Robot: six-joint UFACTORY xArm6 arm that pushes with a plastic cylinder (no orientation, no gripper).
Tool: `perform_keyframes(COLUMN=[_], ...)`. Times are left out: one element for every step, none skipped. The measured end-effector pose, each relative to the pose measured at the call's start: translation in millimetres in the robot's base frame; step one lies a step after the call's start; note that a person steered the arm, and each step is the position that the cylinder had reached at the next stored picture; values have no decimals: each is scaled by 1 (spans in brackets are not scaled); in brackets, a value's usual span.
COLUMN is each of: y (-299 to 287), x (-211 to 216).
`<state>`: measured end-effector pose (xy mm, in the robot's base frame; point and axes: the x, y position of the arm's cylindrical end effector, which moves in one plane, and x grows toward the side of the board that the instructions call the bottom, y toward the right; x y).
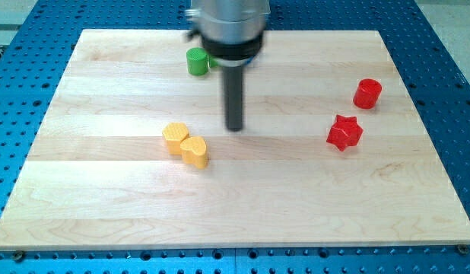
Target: Separate the green blocks from the blue blocks
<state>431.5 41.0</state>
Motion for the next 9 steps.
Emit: perform_keyframes(y=[57, 114, 148, 155, 160, 208, 259, 231, 136], x=[54, 50, 10, 23, 24, 45, -17, -131, -176])
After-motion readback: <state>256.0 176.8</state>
